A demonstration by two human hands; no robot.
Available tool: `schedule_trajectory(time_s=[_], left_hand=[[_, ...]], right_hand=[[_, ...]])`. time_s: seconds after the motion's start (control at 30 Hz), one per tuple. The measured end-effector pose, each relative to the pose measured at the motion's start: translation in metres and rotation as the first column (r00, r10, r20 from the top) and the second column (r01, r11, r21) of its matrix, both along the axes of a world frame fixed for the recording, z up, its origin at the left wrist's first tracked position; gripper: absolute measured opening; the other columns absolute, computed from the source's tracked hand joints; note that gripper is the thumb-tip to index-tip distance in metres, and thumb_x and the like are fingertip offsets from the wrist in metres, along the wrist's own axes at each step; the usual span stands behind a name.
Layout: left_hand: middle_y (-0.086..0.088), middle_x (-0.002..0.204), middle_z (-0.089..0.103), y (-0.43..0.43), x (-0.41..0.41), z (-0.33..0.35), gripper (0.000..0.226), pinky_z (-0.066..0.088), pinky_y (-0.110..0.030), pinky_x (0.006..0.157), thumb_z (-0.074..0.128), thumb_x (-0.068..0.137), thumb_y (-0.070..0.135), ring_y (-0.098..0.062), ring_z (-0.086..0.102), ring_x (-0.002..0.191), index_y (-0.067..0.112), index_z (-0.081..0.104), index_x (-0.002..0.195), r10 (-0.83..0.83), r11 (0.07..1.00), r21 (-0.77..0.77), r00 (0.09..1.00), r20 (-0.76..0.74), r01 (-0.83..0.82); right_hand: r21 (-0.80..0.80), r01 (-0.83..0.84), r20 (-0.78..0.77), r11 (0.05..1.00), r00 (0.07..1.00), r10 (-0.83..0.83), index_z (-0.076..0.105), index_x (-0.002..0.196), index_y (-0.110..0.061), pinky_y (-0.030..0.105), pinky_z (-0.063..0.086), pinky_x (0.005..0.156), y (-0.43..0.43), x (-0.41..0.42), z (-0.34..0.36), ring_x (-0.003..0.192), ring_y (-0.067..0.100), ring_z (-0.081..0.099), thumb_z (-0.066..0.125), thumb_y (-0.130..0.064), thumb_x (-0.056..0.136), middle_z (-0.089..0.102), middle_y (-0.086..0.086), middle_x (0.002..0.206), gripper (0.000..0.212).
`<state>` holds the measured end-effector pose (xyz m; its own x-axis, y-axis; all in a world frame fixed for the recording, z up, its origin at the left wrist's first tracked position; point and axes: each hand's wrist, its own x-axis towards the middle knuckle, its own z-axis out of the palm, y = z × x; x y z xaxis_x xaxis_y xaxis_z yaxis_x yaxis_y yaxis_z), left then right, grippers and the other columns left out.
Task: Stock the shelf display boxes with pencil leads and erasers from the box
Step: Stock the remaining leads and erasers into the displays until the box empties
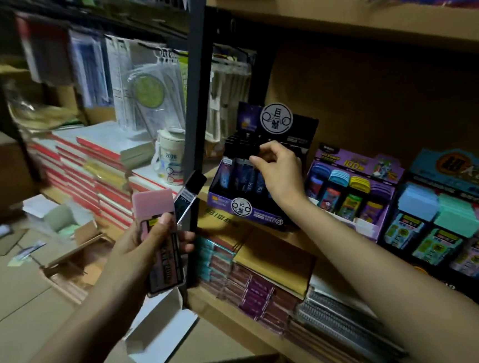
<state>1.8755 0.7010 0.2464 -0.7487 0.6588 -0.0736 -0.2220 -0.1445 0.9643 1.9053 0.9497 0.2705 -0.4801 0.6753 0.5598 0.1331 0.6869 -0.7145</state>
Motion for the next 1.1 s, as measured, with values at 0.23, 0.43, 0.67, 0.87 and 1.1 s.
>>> schedule_trajectory(time_s=[0.23, 0.43, 0.67, 0.87, 1.1], left_hand=[[-0.007, 0.085, 0.074, -0.008, -0.016, -0.020, 0.031, 0.058, -0.024, 0.059, 0.054, 0.079, 0.039, -0.014, 0.071, 0.071, 0.020, 0.057, 0.102, 0.004, 0.992, 0.125, 1.000, -0.027, -0.001], [-0.009, 0.088, 0.074, -0.005, -0.018, -0.023, 0.043, 0.055, -0.025, 0.057, 0.058, 0.075, 0.045, -0.017, 0.072, 0.074, 0.020, 0.057, 0.110, -0.016, 0.986, 0.165, 1.000, 0.001, 0.016], [-0.011, 0.088, 0.074, -0.002, -0.010, -0.018, 0.036, 0.056, -0.024, 0.059, 0.055, 0.080, 0.039, -0.017, 0.071, 0.074, 0.017, 0.055, 0.109, -0.059, 0.974, 0.220, 0.998, 0.035, 0.050], [-0.008, 0.083, 0.074, 0.004, -0.003, -0.017, 0.030, 0.058, -0.025, 0.060, 0.053, 0.081, 0.038, -0.014, 0.070, 0.070, 0.017, 0.056, 0.103, -0.096, 0.968, 0.237, 0.994, 0.048, 0.082], [-0.010, 0.094, 0.074, 0.007, 0.001, -0.025, 0.040, 0.055, -0.024, 0.059, 0.057, 0.078, 0.044, -0.018, 0.072, 0.077, 0.023, 0.057, 0.112, -0.148, 0.974, 0.179, 0.988, 0.049, 0.137]], right_hand=[[-0.102, -0.005, 0.066, 0.995, 0.998, 0.012, 0.065, 0.093, -0.010, 0.044, 0.057, 0.076, 0.004, -0.019, 0.000, 0.084, 0.020, 0.065, 0.070, -0.016, 0.083, 0.066, 0.004, 0.085, 0.013], [-0.171, 0.074, 0.173, 0.982, 0.984, -0.044, 0.067, 0.092, -0.007, 0.044, 0.057, 0.077, 0.015, -0.033, -0.005, 0.082, 0.023, 0.069, 0.073, -0.018, 0.081, 0.069, 0.011, 0.089, 0.017], [0.036, 0.106, 0.379, 0.994, 0.919, -0.112, 0.064, 0.070, -0.003, 0.042, 0.058, 0.064, -0.007, -0.012, 0.007, 0.060, 0.023, 0.067, 0.059, -0.035, 0.091, 0.068, 0.012, 0.068, 0.039], [-0.668, -0.384, -0.099, 0.637, 0.895, 0.435, 0.063, 0.089, -0.009, 0.022, 0.049, 0.058, -0.083, 0.030, 0.000, 0.071, 0.014, 0.067, 0.047, -0.040, 0.096, 0.070, 0.006, 0.079, 0.036], [-0.687, -0.492, -0.193, 0.534, 0.833, 0.519, 0.059, 0.098, -0.008, 0.017, 0.049, 0.057, -0.099, 0.037, -0.003, 0.067, 0.007, 0.061, 0.053, -0.011, 0.094, 0.065, -0.003, 0.074, 0.008]])
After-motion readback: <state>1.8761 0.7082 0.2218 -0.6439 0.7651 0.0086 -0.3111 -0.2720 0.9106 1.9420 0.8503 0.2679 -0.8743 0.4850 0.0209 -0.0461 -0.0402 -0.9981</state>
